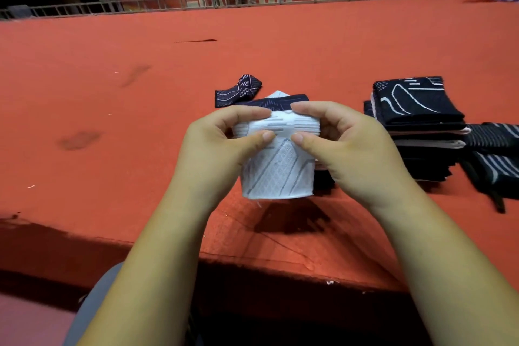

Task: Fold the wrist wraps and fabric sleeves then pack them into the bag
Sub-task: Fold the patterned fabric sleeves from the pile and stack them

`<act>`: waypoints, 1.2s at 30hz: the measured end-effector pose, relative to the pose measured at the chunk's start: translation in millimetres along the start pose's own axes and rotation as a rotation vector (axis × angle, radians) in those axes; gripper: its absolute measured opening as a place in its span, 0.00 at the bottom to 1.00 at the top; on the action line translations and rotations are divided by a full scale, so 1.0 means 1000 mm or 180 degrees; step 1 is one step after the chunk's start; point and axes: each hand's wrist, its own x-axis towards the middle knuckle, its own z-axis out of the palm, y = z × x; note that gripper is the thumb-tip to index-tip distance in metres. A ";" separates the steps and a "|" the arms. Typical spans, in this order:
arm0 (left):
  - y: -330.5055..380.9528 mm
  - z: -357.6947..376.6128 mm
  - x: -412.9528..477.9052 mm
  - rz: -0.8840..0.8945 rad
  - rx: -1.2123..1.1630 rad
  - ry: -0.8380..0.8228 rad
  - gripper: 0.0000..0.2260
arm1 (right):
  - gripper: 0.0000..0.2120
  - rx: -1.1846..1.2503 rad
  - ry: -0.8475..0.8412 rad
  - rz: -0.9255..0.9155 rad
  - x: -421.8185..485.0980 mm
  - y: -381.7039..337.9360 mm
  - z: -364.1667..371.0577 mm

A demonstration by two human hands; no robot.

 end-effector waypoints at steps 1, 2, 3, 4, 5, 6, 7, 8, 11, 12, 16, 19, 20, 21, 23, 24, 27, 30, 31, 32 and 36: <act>0.001 0.000 0.000 0.0045 0.0010 0.0041 0.14 | 0.19 -0.0067 0.0015 -0.0067 0.000 0.000 0.000; 0.001 0.000 0.000 0.0074 0.0026 0.0074 0.14 | 0.18 -0.0138 0.0028 -0.0129 0.000 0.000 0.000; 0.002 0.000 -0.001 0.0096 0.0056 0.0104 0.14 | 0.17 -0.0212 0.0042 -0.0191 0.001 0.000 0.000; 0.003 0.000 -0.001 0.0108 0.0105 0.0124 0.14 | 0.16 -0.0294 0.0066 -0.0247 0.001 0.000 -0.001; 0.004 0.000 -0.001 0.0113 0.0162 0.0143 0.14 | 0.16 -0.0382 0.0090 -0.0295 0.000 0.001 -0.001; 0.006 0.000 -0.001 0.0128 0.0236 0.0168 0.15 | 0.15 -0.0481 0.0111 -0.0328 0.000 0.001 -0.002; 0.006 -0.001 -0.001 0.0165 0.0333 0.0195 0.15 | 0.14 -0.0591 0.0131 -0.0361 0.000 0.000 -0.002; 0.006 -0.001 -0.001 0.0235 0.0484 0.0231 0.15 | 0.13 -0.0707 0.0152 -0.0399 -0.001 -0.001 -0.002; 0.006 0.000 -0.002 0.0562 0.1040 0.0279 0.12 | 0.10 -0.1012 0.0211 -0.0503 -0.002 -0.003 -0.001; 0.006 0.000 -0.002 0.0665 0.1171 0.0275 0.11 | 0.09 -0.1089 0.0219 -0.0519 -0.002 -0.004 -0.001; 0.007 -0.002 -0.002 0.0987 0.1550 0.0385 0.05 | 0.06 -0.1258 0.0239 -0.0477 -0.003 -0.007 -0.001; 0.005 -0.002 0.000 0.0996 0.1700 0.0456 0.07 | 0.04 -0.1317 0.0224 -0.0434 -0.003 -0.008 0.000; 0.004 -0.003 0.001 0.0939 0.1696 0.0422 0.08 | 0.04 -0.1308 0.0202 -0.0404 -0.003 -0.009 0.000; 0.004 -0.003 0.002 0.0847 0.1654 0.0347 0.09 | 0.04 -0.1271 0.0169 -0.0371 -0.003 -0.009 0.000; 0.002 -0.002 0.002 0.0537 0.1343 0.0135 0.10 | 0.04 -0.1106 0.0080 -0.0267 -0.003 -0.011 -0.002; 0.001 -0.001 0.002 0.0334 0.1067 0.0035 0.10 | 0.04 -0.0977 0.0035 -0.0194 -0.003 -0.011 -0.002; -0.005 0.004 0.002 -0.0118 0.0533 -0.0079 0.13 | 0.06 -0.0690 0.0070 -0.0060 -0.005 -0.009 0.000; -0.013 0.010 0.003 -0.0309 0.0428 -0.0030 0.18 | 0.08 -0.0681 0.0209 -0.0013 -0.005 -0.005 0.004; -0.014 0.013 0.003 -0.0379 0.0365 -0.0014 0.19 | 0.08 -0.0715 0.0249 0.0000 -0.004 -0.004 0.005; -0.014 0.015 0.003 -0.0459 0.0298 -0.0003 0.20 | 0.09 -0.0761 0.0269 0.0017 -0.004 -0.002 0.005; -0.007 0.014 0.003 -0.1020 -0.0323 -0.0511 0.16 | 0.10 -0.0915 0.0372 0.0075 -0.001 0.003 -0.001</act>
